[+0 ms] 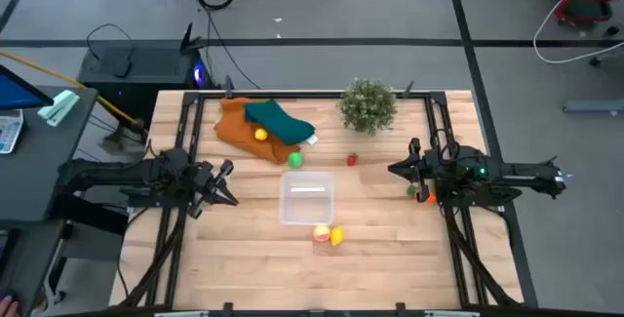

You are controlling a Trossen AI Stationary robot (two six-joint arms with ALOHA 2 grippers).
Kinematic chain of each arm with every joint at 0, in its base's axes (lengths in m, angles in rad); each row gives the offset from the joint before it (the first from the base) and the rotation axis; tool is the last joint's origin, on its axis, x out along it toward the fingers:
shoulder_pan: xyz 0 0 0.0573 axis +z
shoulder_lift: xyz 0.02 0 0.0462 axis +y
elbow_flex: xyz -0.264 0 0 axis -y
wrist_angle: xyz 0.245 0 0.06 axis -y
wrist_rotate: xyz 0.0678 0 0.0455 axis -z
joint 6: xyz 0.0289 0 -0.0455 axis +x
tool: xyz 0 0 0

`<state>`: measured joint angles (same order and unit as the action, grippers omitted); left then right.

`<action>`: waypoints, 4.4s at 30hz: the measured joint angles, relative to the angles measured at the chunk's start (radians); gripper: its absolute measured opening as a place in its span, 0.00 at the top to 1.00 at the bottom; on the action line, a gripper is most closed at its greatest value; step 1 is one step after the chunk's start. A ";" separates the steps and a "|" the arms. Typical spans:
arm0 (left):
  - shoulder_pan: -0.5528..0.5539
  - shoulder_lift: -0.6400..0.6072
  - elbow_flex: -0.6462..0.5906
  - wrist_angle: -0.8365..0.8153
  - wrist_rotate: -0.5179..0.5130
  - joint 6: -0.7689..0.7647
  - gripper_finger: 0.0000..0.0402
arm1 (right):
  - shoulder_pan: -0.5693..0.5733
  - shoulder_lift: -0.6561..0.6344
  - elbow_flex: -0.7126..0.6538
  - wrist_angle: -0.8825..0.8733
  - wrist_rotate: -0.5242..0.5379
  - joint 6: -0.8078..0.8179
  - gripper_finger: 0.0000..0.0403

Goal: Pick and placing Produce into tupperware

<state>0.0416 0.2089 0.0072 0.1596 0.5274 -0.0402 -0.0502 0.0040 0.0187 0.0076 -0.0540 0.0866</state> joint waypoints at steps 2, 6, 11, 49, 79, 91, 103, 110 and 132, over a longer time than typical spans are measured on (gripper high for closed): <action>0.000 0.000 0.000 0.000 0.000 0.000 0.93 | 0.000 0.000 0.000 0.000 0.000 0.000 1.00; 0.000 0.000 0.000 0.000 0.000 0.000 0.94 | 0.000 0.000 0.000 0.000 0.000 0.000 1.00; 0.000 0.000 0.000 0.000 0.000 0.000 0.92 | 0.000 0.000 0.000 0.000 0.000 0.000 1.00; 0.000 0.000 0.000 0.000 0.000 0.000 0.94 | 0.000 0.000 0.000 0.000 0.000 0.000 1.00; 0.000 0.000 0.000 0.000 0.000 0.000 0.91 | 0.000 0.000 0.000 0.000 0.000 0.000 1.00; 0.000 0.000 0.000 0.000 0.000 0.000 0.93 | 0.000 0.000 0.000 0.000 0.000 0.000 1.00; 0.000 0.000 0.000 0.000 0.000 0.125 0.92 | 0.000 0.000 0.000 0.000 0.000 0.000 1.00; 0.000 0.000 0.000 0.000 0.000 0.124 0.93 | 0.000 0.000 0.000 0.000 0.000 0.000 1.00; 0.000 0.000 0.000 0.006 -0.029 -0.045 0.92 | 0.000 0.000 0.000 0.000 0.000 0.000 1.00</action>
<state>0.0418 0.2089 0.0074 0.1652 0.4981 -0.0847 -0.0502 0.0040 0.0186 0.0078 -0.0540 0.0867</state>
